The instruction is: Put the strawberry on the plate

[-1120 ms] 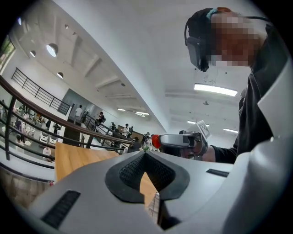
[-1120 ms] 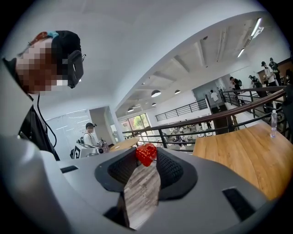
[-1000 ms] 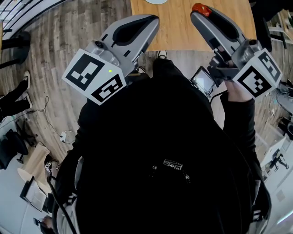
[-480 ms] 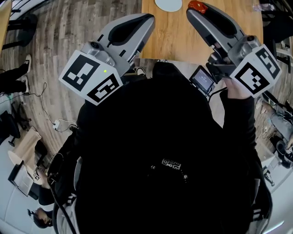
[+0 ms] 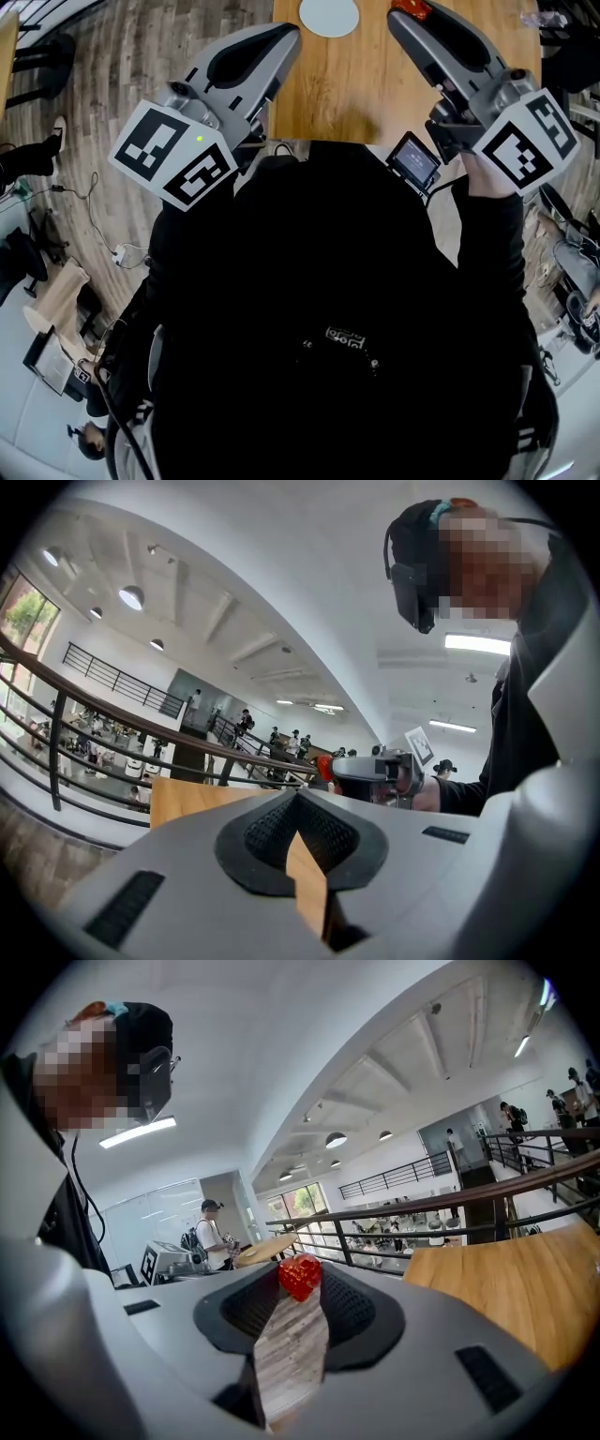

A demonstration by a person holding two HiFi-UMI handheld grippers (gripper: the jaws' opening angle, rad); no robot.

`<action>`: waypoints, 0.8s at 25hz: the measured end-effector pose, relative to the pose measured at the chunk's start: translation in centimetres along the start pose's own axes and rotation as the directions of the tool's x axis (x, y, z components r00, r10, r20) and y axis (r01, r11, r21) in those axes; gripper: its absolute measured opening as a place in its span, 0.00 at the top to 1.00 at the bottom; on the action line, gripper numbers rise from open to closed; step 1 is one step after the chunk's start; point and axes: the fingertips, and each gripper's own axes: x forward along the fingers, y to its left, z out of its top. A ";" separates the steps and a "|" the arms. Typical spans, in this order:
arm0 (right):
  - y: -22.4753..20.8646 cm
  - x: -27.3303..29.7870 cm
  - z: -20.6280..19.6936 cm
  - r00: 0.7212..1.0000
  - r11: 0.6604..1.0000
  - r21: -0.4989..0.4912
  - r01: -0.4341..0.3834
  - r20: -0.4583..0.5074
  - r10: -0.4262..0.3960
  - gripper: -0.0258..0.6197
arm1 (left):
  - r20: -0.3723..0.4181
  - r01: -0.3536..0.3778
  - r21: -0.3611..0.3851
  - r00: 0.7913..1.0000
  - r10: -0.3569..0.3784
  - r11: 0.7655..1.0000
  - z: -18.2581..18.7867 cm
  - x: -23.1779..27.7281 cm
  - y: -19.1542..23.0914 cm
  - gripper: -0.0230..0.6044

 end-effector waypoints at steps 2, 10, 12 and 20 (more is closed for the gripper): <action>-0.9 -0.6 -0.6 1.000 1.000 0.018 -0.008 0.005 0.008 0.73 | -0.015 -0.007 0.009 1.000 0.007 1.000 -0.2 0.9 -0.3 0.97; -3.8 -1.4 -0.5 0.998 0.993 0.100 -0.059 0.037 0.055 0.73 | -0.042 -0.090 -0.018 0.995 0.089 0.996 0.6 2.6 0.4 0.97; -5.1 -1.3 -1.3 0.998 0.989 0.131 -0.062 0.037 0.058 0.73 | -0.038 -0.099 -0.026 0.994 0.098 0.995 0.3 3.9 0.3 0.97; -7.2 -2.1 -2.8 0.998 0.981 0.181 -0.067 0.032 0.063 0.73 | -0.101 -0.068 -0.041 0.993 0.064 0.997 -1.7 5.7 -1.4 0.97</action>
